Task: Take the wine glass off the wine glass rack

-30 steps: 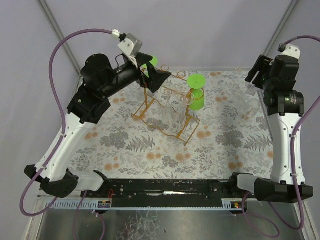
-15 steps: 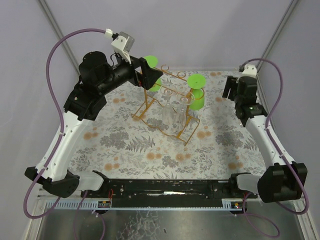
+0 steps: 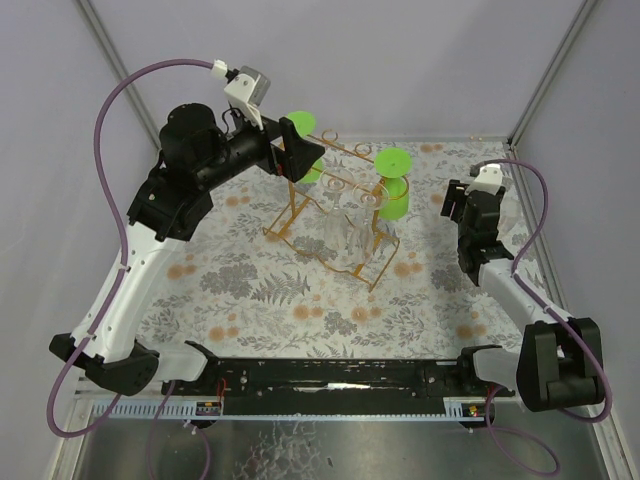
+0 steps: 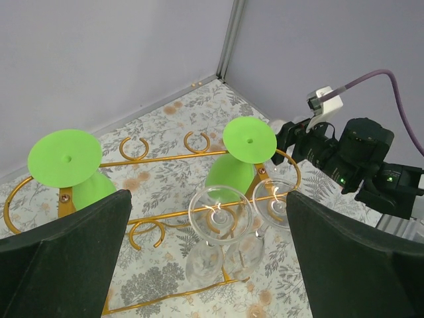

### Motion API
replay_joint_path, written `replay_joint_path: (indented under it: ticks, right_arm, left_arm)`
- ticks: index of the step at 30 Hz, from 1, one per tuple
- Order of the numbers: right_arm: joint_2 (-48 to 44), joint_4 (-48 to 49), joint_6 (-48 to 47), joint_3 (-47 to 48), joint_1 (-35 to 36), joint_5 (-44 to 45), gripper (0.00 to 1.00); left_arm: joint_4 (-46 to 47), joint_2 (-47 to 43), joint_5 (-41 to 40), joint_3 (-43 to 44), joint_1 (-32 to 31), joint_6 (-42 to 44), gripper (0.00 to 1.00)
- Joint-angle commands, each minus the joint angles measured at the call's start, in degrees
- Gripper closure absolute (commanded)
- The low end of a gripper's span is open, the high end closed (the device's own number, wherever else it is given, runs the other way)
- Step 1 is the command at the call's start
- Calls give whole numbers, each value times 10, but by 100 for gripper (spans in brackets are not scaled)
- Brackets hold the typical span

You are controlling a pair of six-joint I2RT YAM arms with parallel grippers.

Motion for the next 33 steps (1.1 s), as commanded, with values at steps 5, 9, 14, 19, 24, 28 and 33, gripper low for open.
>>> replay_joint_path:
  ticks: [5,9,14,19,24,28,33]
  right_arm:
    - [9,135,18,-15,3,31,78]
    - [6,127,24,-25,3,30,74]
    - [2,114,30,-34,3,30,74]
    - [3,102,31,-35,3,27,71]
    - [6,92,37,-34,3,27,67]
    - [8,87,41,-35,3,29,66]
    - [9,80,41,-39,3,31,64]
  left_arm:
    - [-20,-6,-5,15,5,7,0]
    - [-21,-6,-3,13,5,10,0]
    - [-18,-6,2,9,6,12,0]
    - [-16,-4,9,8,6,13,0]
    - [-16,-4,13,8,7,17,0]
    - [-16,-5,17,8,9,16,0]
    - [-15,-10,17,3,9,15,0]
